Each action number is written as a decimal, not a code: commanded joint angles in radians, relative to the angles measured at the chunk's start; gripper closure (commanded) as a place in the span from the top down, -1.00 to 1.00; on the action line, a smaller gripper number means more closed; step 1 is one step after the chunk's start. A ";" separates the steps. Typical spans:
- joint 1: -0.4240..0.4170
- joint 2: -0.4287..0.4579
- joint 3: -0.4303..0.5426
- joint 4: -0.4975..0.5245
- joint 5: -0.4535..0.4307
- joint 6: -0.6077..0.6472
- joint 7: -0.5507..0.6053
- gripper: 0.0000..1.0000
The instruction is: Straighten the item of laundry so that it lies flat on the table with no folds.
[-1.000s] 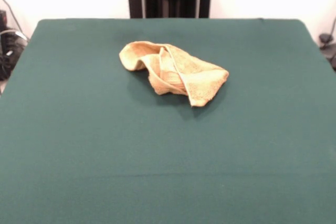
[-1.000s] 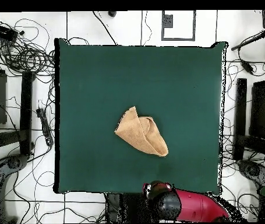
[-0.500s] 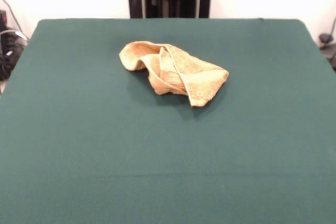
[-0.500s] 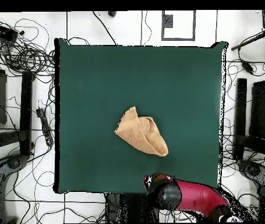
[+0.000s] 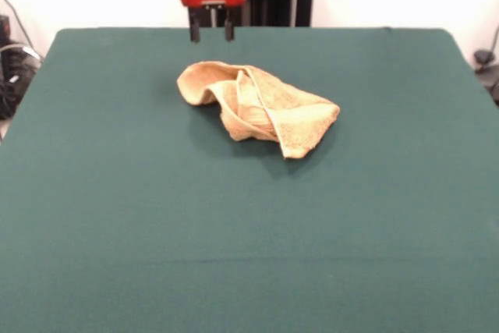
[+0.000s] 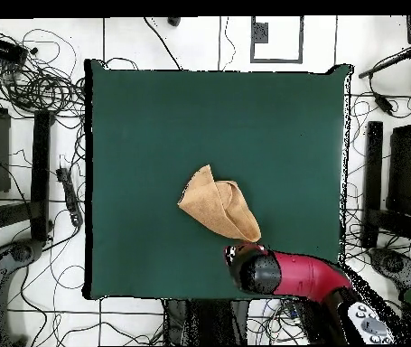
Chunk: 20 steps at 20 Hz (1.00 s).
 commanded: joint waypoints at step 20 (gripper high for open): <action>0.100 0.111 0.082 -0.131 0.063 -0.046 0.147 1.00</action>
